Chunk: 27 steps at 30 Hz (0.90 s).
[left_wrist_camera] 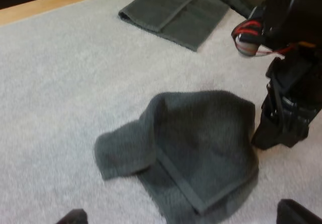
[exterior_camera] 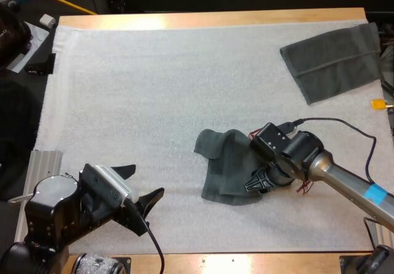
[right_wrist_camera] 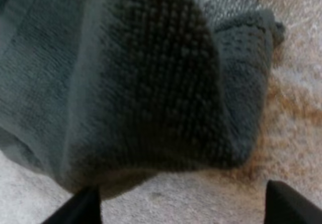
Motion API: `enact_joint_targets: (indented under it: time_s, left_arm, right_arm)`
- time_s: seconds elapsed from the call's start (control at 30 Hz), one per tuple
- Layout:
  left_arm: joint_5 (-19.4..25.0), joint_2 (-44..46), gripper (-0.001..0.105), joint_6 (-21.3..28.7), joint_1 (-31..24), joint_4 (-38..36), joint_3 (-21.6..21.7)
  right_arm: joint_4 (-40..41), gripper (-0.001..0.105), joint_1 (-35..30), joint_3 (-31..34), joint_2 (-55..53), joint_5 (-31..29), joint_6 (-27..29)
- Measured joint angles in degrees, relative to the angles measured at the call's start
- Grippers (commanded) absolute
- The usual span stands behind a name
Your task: Pick towel from pile, fold and stack
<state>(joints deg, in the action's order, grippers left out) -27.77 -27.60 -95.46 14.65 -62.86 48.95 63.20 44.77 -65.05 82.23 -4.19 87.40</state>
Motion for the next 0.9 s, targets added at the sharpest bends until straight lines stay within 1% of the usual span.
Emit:
enact_joint_targets:
  time_s: [0.07,0.17,0.3,0.4,0.53,0.7,0.73,0.83,0.9]
  left_arm:
    - [0.00,0.00,0.071,0.00,0.00,-0.93,0.00]
    - [0.00,0.00,0.071,0.00,0.00,-2.39,0.00]
    - [0.00,0.00,0.071,0.00,0.00,-3.61,0.00]
    - [0.00,0.00,0.071,0.00,0.00,-4.20,0.00]
    - [0.00,0.00,0.070,0.00,0.00,-4.57,0.00]
    - [0.00,0.00,0.070,0.00,0.00,-4.68,0.00]
    - [0.00,0.00,0.070,0.00,0.00,-4.68,0.00]
    - [0.00,0.00,0.070,0.00,0.00,-5.07,0.00]
    - [0.00,0.00,0.070,0.00,0.00,-5.78,0.00]
  right_arm:
    - [-0.71,0.064,0.21,0.77,-0.61,0.45,-0.10]
    - [-2.37,0.064,1.23,4.26,-1.42,1.85,-1.01]
    - [-7.46,0.064,3.47,9.51,-1.43,3.91,-2.88]
    - [-11.43,0.064,4.69,11.93,-1.43,5.02,-3.85]
    - [-15.69,0.061,5.11,13.58,-0.84,5.59,-4.34]
    - [-18.75,0.045,5.11,13.77,1.54,5.97,-5.29]
    - [-19.75,0.038,5.11,13.80,2.44,6.01,-5.89]
    - [-20.24,0.022,5.11,13.90,2.46,5.96,-6.31]
    - [-20.76,0.007,5.11,13.90,2.46,5.48,-6.80]
